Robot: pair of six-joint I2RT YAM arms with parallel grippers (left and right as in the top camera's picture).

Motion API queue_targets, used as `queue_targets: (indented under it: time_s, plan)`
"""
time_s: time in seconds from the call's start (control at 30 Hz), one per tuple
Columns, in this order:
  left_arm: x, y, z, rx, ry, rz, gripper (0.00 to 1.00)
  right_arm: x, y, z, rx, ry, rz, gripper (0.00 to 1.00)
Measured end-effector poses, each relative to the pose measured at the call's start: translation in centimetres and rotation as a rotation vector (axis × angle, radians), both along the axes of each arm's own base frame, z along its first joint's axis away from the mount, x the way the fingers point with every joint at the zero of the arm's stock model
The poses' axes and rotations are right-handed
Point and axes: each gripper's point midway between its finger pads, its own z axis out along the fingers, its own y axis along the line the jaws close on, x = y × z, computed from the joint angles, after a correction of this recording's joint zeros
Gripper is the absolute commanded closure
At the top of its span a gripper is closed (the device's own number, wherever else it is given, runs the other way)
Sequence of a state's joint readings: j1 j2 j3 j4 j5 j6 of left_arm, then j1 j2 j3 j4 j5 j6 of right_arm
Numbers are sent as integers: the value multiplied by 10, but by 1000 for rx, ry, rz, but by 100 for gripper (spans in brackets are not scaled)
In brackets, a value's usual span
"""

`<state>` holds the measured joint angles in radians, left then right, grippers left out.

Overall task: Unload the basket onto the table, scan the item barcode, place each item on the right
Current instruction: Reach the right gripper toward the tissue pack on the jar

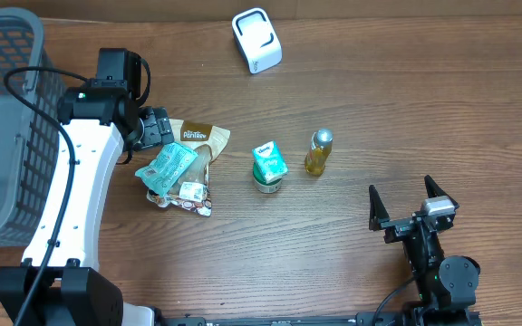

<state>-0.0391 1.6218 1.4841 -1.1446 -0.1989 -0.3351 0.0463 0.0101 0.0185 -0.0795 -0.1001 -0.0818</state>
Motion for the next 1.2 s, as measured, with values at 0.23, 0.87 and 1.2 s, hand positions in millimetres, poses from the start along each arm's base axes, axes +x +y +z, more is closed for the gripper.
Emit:
queue_targets:
  time_s: [0.23, 0.87, 1.2]
  plan:
    - [0, 0, 0, 0, 0, 0, 0, 0, 0, 0, 0, 0, 0, 0]
    - [0, 0, 0, 0, 0, 0, 1, 1, -7, 19, 4, -79, -39, 0]
    - [0, 0, 0, 0, 0, 0, 0, -2, 0, 32, 6, -128, 0, 0]
